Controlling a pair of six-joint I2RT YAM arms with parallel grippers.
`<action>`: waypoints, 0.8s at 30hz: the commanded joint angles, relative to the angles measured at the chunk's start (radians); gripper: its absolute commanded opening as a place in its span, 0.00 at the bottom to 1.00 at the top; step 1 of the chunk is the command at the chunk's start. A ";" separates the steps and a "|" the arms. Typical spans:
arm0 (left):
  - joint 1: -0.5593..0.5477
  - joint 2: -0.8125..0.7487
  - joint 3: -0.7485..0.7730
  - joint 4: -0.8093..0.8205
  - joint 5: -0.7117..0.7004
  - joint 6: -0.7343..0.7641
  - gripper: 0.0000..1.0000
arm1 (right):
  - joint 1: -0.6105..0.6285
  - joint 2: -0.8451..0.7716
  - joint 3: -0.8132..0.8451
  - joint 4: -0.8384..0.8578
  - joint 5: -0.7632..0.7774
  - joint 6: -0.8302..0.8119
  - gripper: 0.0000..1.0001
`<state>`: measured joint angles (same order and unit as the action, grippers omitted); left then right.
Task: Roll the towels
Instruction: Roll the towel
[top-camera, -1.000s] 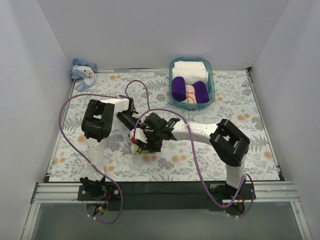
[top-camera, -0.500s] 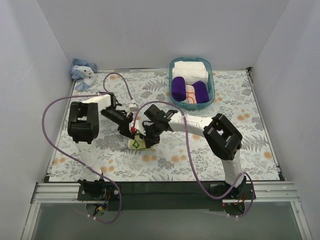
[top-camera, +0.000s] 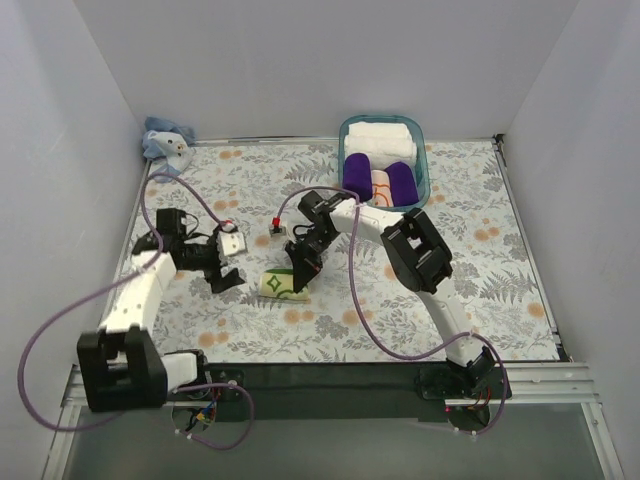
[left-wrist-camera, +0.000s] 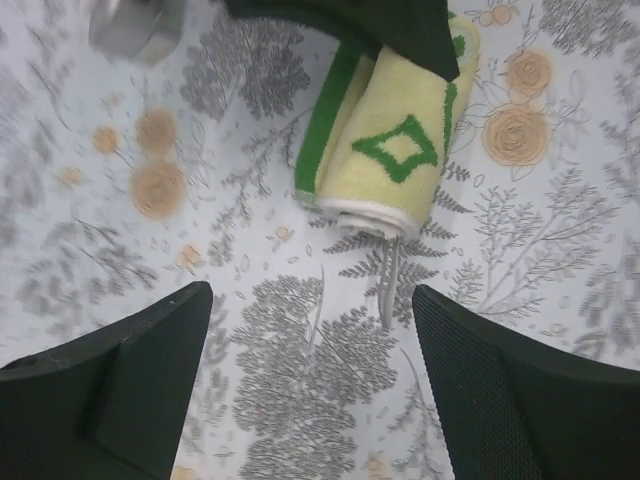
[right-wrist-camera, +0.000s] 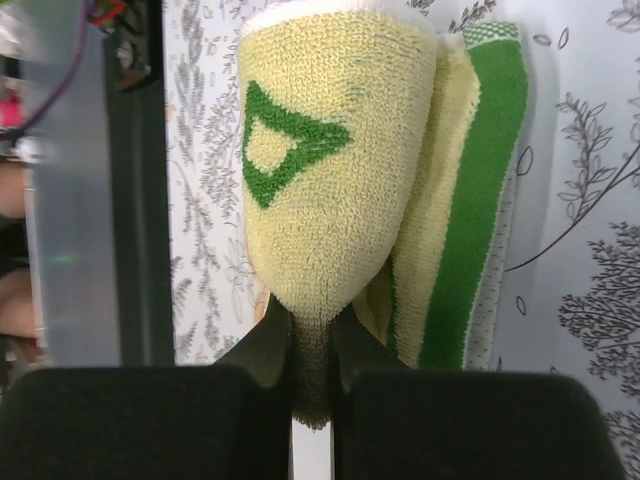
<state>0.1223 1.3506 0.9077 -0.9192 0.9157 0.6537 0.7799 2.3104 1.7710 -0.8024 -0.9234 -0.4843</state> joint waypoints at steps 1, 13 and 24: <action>-0.160 -0.261 -0.174 0.302 -0.136 0.008 0.77 | -0.013 0.086 0.034 -0.158 -0.121 0.052 0.01; -0.633 -0.391 -0.402 0.549 -0.382 0.092 0.76 | -0.050 0.210 0.108 -0.235 -0.232 0.070 0.01; -0.673 -0.030 -0.306 0.582 -0.474 -0.055 0.38 | -0.051 0.173 0.082 -0.241 -0.221 0.015 0.01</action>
<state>-0.5468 1.2793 0.5583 -0.3347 0.4942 0.6441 0.7242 2.4935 1.8645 -1.0191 -1.2034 -0.4286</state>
